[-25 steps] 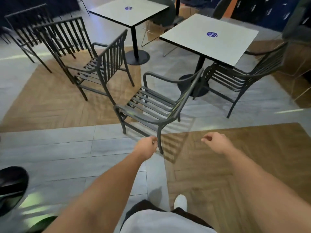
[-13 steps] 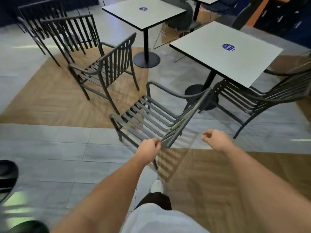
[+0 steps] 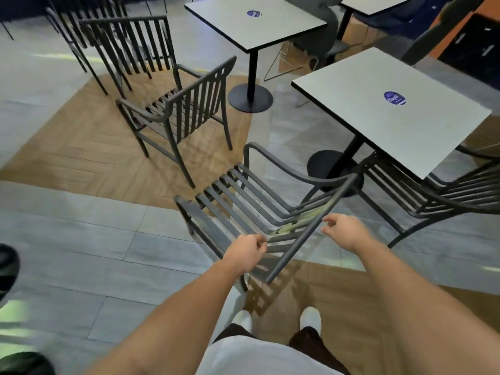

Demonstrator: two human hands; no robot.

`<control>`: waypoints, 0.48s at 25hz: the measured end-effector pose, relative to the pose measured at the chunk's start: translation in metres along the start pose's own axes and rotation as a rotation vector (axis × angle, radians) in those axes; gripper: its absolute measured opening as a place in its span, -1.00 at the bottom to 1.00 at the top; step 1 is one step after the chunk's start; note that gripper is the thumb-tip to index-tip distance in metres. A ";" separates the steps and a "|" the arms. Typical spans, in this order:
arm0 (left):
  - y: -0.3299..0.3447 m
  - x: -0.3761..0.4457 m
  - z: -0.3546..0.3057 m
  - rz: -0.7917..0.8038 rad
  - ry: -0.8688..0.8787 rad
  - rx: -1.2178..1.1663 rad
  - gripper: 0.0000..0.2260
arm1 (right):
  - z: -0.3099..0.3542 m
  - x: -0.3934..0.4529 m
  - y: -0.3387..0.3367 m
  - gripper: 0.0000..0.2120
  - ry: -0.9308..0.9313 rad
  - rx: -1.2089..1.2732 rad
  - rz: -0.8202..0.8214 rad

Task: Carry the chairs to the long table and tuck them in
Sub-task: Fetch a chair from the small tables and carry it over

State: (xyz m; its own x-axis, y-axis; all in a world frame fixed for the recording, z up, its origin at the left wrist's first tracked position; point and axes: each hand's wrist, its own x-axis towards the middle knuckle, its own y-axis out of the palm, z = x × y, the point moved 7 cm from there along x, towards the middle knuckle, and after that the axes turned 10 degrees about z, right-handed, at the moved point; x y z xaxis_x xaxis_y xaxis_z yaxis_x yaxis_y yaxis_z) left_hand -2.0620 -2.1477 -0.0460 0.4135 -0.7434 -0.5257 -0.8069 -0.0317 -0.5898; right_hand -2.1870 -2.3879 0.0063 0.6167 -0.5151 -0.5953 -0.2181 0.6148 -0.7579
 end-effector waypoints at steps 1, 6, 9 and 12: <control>0.003 0.004 0.000 0.009 -0.009 -0.005 -0.72 | 0.002 0.008 -0.003 -0.66 -0.016 -0.057 0.006; 0.019 0.034 -0.014 0.022 -0.086 -0.089 -0.72 | -0.002 0.064 -0.016 -0.53 -0.161 -0.414 0.102; 0.038 0.050 -0.025 0.013 -0.142 -0.122 -0.71 | -0.018 0.101 -0.012 -0.38 -0.221 -0.666 0.225; 0.073 0.065 -0.046 0.020 -0.230 -0.188 -0.66 | -0.032 0.139 -0.011 -0.43 -0.334 -0.812 0.248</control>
State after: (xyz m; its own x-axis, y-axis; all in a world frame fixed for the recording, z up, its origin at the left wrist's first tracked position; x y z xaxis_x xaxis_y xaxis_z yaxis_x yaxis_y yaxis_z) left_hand -2.1135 -2.2287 -0.0951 0.4638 -0.5752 -0.6738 -0.8711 -0.1575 -0.4651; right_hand -2.1231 -2.4861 -0.0767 0.6407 -0.1464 -0.7537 -0.7609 0.0102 -0.6488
